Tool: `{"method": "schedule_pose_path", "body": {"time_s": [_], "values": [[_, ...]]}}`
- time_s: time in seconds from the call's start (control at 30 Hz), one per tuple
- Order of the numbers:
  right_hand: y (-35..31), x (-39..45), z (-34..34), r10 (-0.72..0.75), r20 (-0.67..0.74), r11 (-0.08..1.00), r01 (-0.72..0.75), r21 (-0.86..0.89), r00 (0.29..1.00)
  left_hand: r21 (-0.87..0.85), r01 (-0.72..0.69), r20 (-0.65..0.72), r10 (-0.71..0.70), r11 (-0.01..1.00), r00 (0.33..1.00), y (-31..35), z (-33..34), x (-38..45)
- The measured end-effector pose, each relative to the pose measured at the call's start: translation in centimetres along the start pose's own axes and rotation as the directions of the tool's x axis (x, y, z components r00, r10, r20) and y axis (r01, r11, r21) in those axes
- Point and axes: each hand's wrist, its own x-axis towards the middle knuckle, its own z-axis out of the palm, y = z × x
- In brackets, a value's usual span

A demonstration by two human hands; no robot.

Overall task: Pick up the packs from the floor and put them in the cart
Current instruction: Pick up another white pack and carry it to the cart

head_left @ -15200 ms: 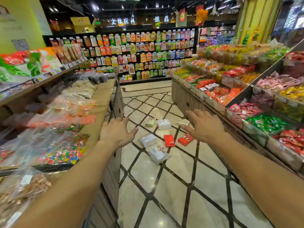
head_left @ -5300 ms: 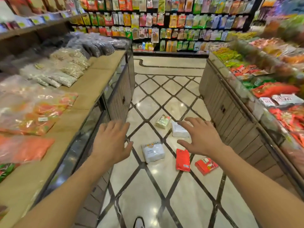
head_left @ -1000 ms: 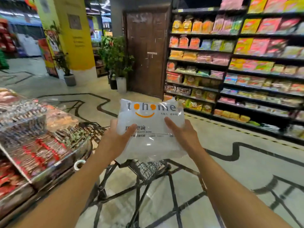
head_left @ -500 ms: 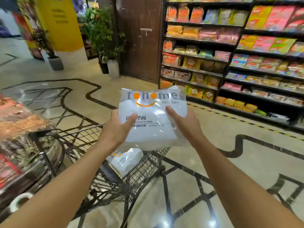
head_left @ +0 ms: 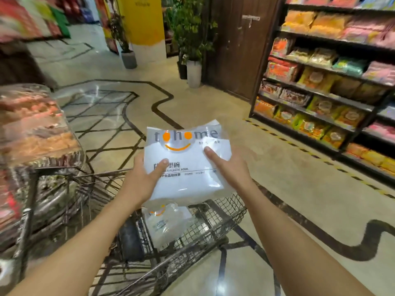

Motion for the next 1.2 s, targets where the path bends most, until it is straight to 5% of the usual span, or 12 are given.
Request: {"method": "schedule_pose_path", "body": {"time_s": [0.23, 0.5, 0.73, 1.0, 1.2], "values": [[3.8, 10.0, 7.0, -0.016, 0.119, 0.998, 0.023, -0.059, 0.993, -0.008, 0.173, -0.031, -0.173, 0.985, 0.984, -6.4, 3.1, 8.3], [13.2, 16.5, 16.2, 0.201, 0.241, 0.970, -0.157, -0.187, 0.950, -0.215, 0.393, 0.106, -0.378, 0.894, 0.920, -18.1, 8.2, 13.2], [21.0, 19.5, 22.0, 0.315, 0.354, 0.921, -0.195, -0.336, 0.880, -0.280, 0.637, 0.152, -0.622, 0.718, 0.768, -25.9, 13.5, 14.2], [27.5, 20.4, 27.5, 0.366, 0.447, 0.913, -0.223, -0.342, 0.816, -0.289, 0.733, 0.090, -0.745, 0.616, 0.661, -33.4, 17.3, 14.0], [27.9, 21.0, 30.1, 0.390, 0.447, 0.905, -0.245, -0.348, 0.805, -0.443, 0.683, 0.067, -0.738, 0.581, 0.671, -36.0, 17.6, 15.0]]}}
